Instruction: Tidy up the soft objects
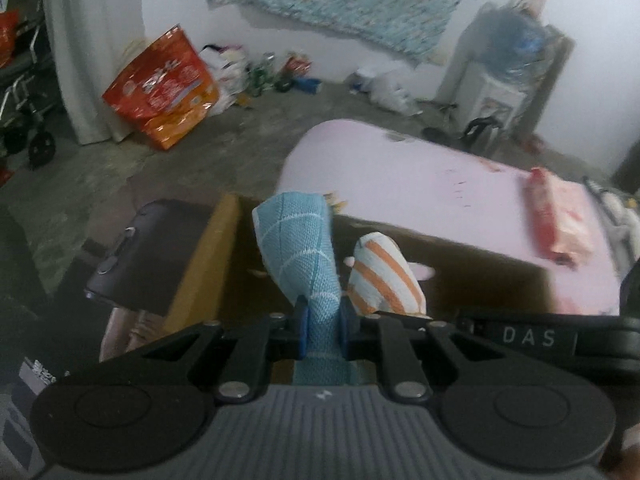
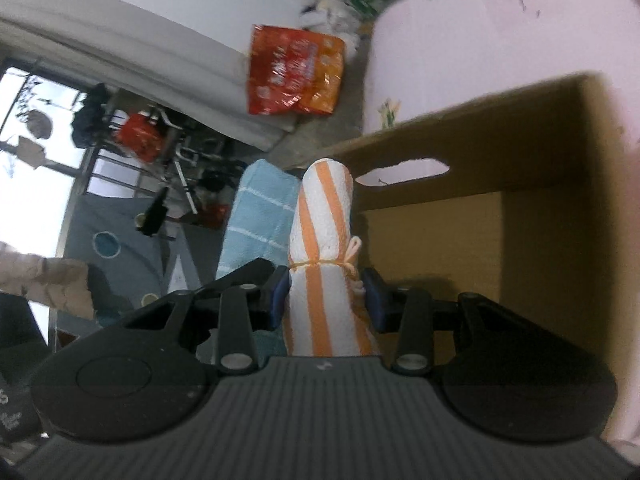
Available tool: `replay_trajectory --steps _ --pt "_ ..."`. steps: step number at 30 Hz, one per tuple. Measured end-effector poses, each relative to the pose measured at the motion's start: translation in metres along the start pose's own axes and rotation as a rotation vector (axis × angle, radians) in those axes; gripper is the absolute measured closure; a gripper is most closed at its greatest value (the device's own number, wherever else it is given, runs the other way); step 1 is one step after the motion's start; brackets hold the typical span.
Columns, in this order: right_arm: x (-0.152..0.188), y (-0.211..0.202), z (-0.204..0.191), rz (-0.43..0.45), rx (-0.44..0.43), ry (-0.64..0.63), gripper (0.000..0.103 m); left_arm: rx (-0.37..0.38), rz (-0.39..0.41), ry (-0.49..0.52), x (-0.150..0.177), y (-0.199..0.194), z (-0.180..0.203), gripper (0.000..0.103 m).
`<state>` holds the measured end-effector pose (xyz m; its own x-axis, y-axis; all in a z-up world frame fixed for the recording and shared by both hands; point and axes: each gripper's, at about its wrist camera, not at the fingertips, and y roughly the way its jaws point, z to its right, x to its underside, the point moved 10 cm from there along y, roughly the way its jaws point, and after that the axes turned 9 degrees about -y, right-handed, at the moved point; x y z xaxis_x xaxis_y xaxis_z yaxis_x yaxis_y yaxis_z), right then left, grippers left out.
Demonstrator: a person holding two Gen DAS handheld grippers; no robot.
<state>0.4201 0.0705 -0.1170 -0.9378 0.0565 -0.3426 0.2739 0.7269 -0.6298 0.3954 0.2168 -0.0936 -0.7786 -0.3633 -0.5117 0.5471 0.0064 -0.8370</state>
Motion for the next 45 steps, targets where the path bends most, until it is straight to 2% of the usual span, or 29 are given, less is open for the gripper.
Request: replay_trajectory --steps 3,6,12,15,18,19,20,22,26,30,35,40,43,45 --pt "0.003 0.03 0.003 -0.036 -0.001 0.039 0.064 -0.034 -0.02 -0.009 -0.003 0.017 -0.017 0.088" --pt "0.006 0.05 0.003 -0.034 0.023 0.02 0.062 -0.066 -0.044 -0.017 -0.003 0.028 -0.03 0.088" --pt "0.01 0.073 0.008 -0.047 0.027 0.051 0.057 -0.082 -0.066 -0.059 0.0 0.033 -0.045 0.079" --pt "0.004 0.077 0.009 -0.036 0.026 0.05 0.048 -0.078 -0.052 -0.065 -0.003 0.028 -0.045 0.072" --pt "-0.001 0.072 0.01 -0.019 0.037 0.052 0.046 -0.06 -0.047 -0.08 -0.003 0.022 -0.044 0.063" --pt "-0.003 0.07 0.009 -0.012 0.036 0.055 0.046 -0.057 -0.041 -0.077 -0.004 0.019 -0.043 0.056" --pt "-0.006 0.065 0.011 -0.006 0.035 0.056 0.045 -0.049 -0.034 -0.07 -0.004 0.015 -0.041 0.045" --pt "-0.01 0.059 0.008 0.007 0.032 0.054 0.045 -0.029 -0.013 -0.06 -0.004 0.006 -0.034 0.037" --pt "-0.014 0.033 -0.001 0.027 -0.002 0.035 0.043 -0.002 0.024 -0.032 -0.004 -0.018 -0.021 0.031" --pt "-0.013 -0.009 -0.017 0.038 -0.054 0.021 0.043 0.032 0.083 -0.029 -0.002 -0.062 -0.012 0.025" --pt "-0.002 -0.103 -0.035 0.069 -0.127 -0.048 0.038 0.102 0.179 0.024 0.018 -0.136 0.006 0.015" --pt "0.034 -0.241 -0.03 0.149 -0.171 -0.176 0.027 0.215 0.229 0.134 0.072 -0.197 0.037 0.01" --pt "0.071 -0.322 0.001 0.237 -0.135 -0.207 0.025 0.292 0.198 0.172 0.12 -0.212 0.057 0.01" --pt "0.099 -0.361 0.03 0.275 -0.103 -0.186 0.025 0.328 0.171 0.199 0.15 -0.215 0.071 0.011"
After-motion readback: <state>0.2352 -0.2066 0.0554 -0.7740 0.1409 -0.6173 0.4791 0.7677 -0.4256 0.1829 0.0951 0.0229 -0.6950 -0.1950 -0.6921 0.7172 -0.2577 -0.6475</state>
